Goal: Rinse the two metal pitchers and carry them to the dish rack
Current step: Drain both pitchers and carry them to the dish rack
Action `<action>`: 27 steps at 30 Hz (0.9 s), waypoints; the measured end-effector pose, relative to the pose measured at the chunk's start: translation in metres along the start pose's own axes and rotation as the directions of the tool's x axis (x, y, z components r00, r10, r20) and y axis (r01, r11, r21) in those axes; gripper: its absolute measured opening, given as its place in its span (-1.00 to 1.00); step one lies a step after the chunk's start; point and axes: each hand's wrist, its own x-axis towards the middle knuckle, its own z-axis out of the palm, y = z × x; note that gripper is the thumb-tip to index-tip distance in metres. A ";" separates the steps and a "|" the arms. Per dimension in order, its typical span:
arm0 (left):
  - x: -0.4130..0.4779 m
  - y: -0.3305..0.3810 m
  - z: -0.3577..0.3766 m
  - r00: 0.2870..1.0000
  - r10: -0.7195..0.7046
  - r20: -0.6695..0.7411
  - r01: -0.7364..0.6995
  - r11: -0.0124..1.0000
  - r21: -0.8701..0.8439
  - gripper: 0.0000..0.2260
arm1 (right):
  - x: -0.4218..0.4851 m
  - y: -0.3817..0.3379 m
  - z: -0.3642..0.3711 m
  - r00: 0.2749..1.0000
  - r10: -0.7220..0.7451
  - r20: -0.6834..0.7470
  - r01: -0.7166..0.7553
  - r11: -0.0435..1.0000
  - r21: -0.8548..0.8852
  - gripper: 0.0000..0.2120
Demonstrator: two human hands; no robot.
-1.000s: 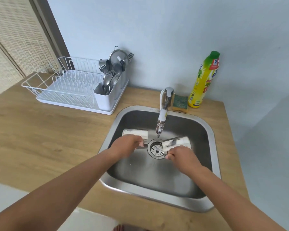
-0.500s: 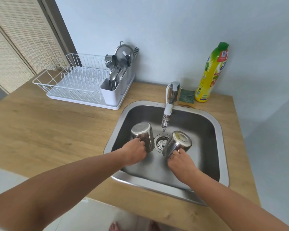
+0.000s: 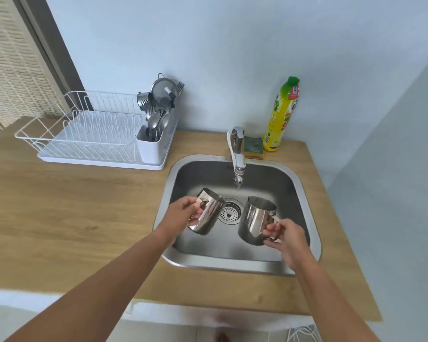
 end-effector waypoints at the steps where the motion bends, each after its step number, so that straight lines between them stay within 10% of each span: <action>1: -0.004 0.002 -0.005 1.000 0.017 0.017 -0.017 1.000 -0.008 -0.88 | -0.013 0.002 0.001 1.000 -0.012 -0.019 0.013 0.998 0.069 -0.68; 15: -0.074 0.064 -0.154 0.947 0.307 0.093 -0.298 0.949 -0.099 -0.81 | -0.148 -0.003 0.115 0.882 -0.471 0.027 0.462 0.874 0.148 -0.72; 22: -0.071 0.112 -0.258 0.895 0.445 -0.020 -0.435 0.883 0.175 -0.76 | -0.155 -0.044 0.216 0.782 -0.601 0.167 0.616 0.786 -0.056 -0.79; 27: -0.038 0.144 -0.325 0.827 0.562 -0.016 -0.469 0.705 0.532 -0.74 | -0.135 -0.084 0.295 0.622 -0.718 0.311 0.776 0.516 -0.362 -0.81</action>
